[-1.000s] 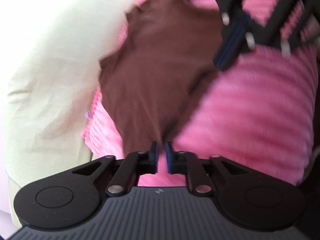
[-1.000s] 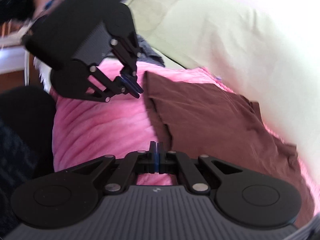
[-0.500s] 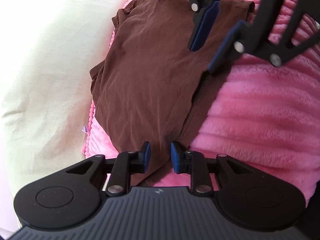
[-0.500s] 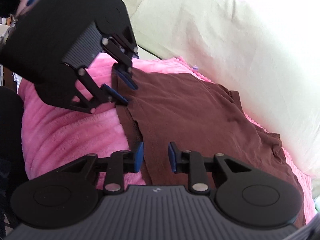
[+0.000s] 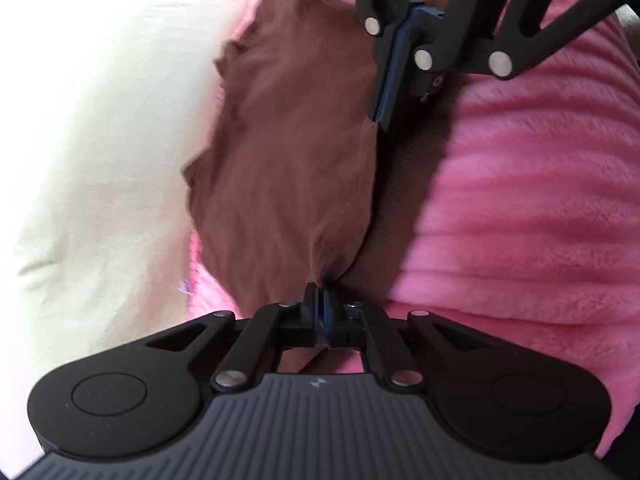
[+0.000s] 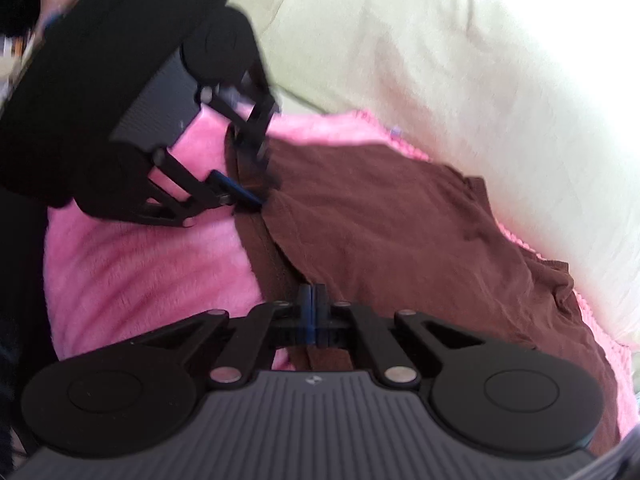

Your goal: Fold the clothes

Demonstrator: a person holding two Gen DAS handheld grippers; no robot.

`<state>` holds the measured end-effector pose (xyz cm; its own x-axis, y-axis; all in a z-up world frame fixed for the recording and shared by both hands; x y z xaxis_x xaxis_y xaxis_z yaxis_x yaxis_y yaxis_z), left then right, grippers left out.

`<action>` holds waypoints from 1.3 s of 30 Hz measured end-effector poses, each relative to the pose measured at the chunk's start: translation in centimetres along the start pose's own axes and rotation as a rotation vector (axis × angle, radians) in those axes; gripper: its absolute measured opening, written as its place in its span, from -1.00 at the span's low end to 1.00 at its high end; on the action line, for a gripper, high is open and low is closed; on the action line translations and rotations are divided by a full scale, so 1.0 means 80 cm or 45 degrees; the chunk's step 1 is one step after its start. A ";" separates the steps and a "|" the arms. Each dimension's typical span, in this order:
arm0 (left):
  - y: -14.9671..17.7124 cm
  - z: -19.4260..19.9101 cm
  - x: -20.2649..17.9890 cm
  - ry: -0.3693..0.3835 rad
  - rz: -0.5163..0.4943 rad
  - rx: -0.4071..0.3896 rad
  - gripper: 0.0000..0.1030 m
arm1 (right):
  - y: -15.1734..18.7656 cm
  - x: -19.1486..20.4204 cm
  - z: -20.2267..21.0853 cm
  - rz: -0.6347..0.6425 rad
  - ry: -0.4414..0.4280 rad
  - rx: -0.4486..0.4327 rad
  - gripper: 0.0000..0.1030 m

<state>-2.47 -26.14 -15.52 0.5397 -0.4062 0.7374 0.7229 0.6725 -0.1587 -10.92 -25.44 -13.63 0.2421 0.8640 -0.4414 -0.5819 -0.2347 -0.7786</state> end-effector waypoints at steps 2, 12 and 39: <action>0.000 0.010 0.007 -0.025 -0.015 -0.018 -0.98 | -0.005 -0.003 0.005 -0.014 -0.018 -0.015 -1.00; 0.018 0.015 -0.031 0.032 -0.169 0.059 -0.99 | -0.008 0.008 0.024 0.022 -0.141 -0.002 -1.00; -0.354 0.001 -0.094 0.124 0.115 -0.229 -0.54 | 0.263 -0.333 0.119 0.400 0.210 0.147 0.00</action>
<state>-27.01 -42.08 -16.53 0.6386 -0.4129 0.6494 0.7302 0.5914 -0.3421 -37.00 -49.16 -14.05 0.1546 0.6723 -0.7240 -0.7292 -0.4168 -0.5427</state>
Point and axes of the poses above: each gripper's, at about its wrist camera, not at the fingertips, and z roughly against the way its jaws point, x to its left, y to its underside, the point moved 8 cm from there along -z, roughly the way its jaws point, and after that the axes turned 10 degrees about y, right-handed, at the moved point
